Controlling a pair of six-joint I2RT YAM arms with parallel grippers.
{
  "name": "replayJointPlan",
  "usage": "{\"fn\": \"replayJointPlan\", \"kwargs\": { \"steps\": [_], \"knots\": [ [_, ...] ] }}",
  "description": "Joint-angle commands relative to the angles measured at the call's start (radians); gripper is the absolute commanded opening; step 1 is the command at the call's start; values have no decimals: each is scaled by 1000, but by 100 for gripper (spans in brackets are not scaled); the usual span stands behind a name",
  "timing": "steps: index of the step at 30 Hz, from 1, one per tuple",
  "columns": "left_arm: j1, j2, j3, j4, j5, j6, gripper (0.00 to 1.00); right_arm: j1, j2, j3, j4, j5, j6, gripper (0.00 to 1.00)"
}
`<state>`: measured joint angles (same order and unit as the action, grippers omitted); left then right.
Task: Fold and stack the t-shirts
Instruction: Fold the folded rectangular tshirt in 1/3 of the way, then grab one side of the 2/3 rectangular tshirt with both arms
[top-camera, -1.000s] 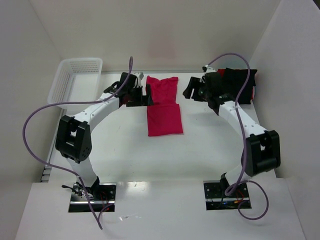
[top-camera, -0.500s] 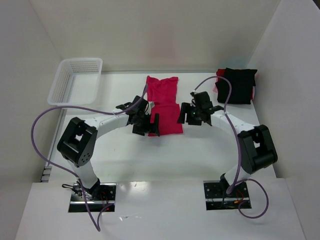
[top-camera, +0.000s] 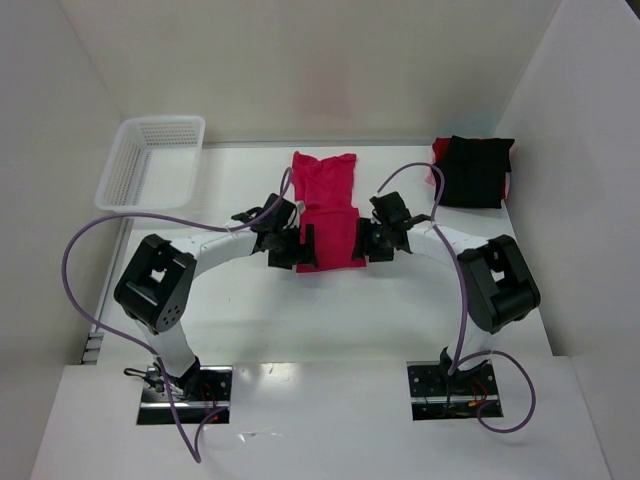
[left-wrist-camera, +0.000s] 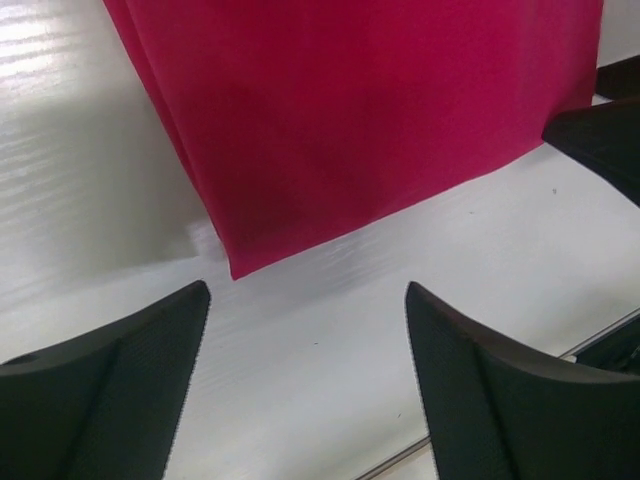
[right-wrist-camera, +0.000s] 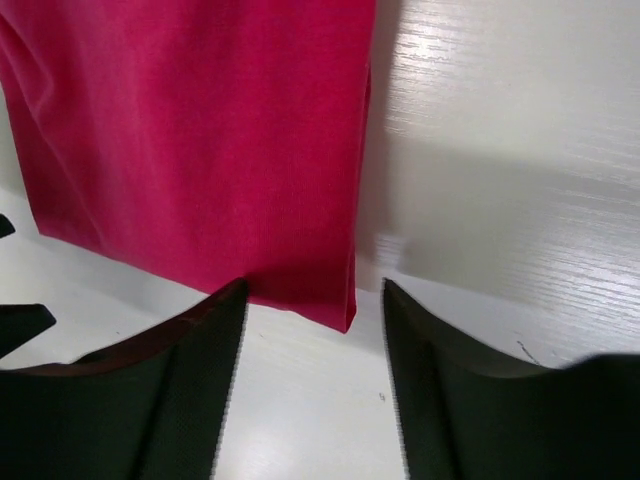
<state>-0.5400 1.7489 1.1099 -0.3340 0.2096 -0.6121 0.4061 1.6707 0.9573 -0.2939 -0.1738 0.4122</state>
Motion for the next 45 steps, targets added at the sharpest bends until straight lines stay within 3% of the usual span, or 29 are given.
{"fn": "replayJointPlan", "kwargs": {
  "steps": [1,14,25,36,45],
  "knots": [
    [-3,20,-2,65,-6,-23,84,3,11,-3,2,17,16,59],
    [-3,60,4,56,-9,-32,80,3,41,-3,12,-6,25,48],
    [-3,80,-7,76,-50,-51,54,3,50,-3,21,-15,25,33],
    [-3,90,-7,56,-72,-61,0,63,60,-3,12,7,36,3],
    [-3,-87,-62,-72,-92,-61,0,105,-52,-12,-28,13,108,0]
  ]
}}
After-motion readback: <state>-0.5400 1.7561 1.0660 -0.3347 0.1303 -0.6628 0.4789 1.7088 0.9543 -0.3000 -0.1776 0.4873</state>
